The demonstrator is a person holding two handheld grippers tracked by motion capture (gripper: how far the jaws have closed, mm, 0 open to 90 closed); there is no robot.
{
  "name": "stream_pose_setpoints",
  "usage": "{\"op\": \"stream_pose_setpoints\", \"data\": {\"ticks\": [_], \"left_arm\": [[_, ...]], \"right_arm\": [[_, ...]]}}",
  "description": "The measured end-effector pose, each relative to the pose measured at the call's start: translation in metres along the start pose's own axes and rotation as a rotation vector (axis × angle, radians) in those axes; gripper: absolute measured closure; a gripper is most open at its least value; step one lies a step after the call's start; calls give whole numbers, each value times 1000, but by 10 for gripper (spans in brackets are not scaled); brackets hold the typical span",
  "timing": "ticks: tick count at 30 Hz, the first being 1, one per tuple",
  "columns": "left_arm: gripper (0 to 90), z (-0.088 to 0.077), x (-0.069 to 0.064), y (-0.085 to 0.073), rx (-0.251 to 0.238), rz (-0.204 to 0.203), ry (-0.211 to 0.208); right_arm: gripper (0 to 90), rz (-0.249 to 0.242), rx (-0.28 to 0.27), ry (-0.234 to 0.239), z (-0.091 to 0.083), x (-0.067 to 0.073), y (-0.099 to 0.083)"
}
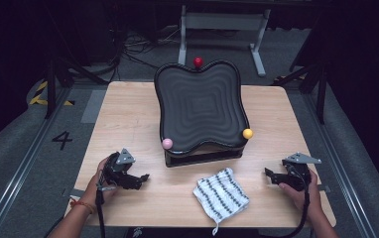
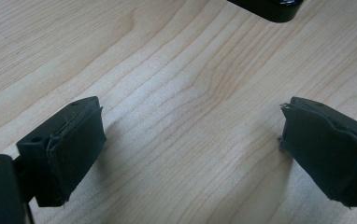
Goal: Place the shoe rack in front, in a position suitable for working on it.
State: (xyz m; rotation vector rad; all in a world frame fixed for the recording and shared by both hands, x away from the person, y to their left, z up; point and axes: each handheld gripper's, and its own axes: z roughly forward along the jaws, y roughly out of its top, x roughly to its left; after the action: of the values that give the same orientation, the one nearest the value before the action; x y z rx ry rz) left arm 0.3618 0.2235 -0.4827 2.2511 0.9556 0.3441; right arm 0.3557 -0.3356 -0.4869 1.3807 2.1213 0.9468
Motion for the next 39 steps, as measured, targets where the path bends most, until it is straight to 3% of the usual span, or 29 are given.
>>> {"op": "stream_pose_setpoints", "data": {"ticks": [1, 10, 15, 18, 20, 25, 26, 28, 29, 34, 35, 39], "left_arm": [[59, 0, 2, 1, 1, 23, -2], [56, 1, 1, 1, 0, 22, -18], [86, -1, 0, 0, -5, 43, -32], [97, -1, 0, 0, -10, 41, -35], [99, -1, 0, 0, -8, 42, -37], [201, -1, -5, 1, -26, 90, -71], [225, -1, -6, 2, -26, 99, -77], [251, 1, -9, 4, -35, 115, -91], [251, 3, -9, 5, -35, 118, -103], [254, 8, -14, 11, -37, 130, -114], [258, 9, -15, 13, -38, 139, -117], [267, 14, -23, 21, -37, 171, -130]], "right_arm": [[183, 0, -1, -1, 0, 0, 0], [183, -4, 3, 5, -2, -1, -1], [187, -18, 22, 15, -4, -2, -1], [231, -65, 42, 46, -10, 1, 0], [233, -46, 9, 96, -15, 4, 0], [266, -145, -46, 163, -34, 32, 11], [275, -187, -65, 206, -40, 47, 15], [288, -231, -78, 248, -44, 62, 19], [288, -231, -78, 248, -44, 62, 19], [305, -326, -80, 336, -45, 99, 23], [297, -361, -70, 365, -43, 113, 24], [298, -405, -51, 387, -38, 129, 24]]}}
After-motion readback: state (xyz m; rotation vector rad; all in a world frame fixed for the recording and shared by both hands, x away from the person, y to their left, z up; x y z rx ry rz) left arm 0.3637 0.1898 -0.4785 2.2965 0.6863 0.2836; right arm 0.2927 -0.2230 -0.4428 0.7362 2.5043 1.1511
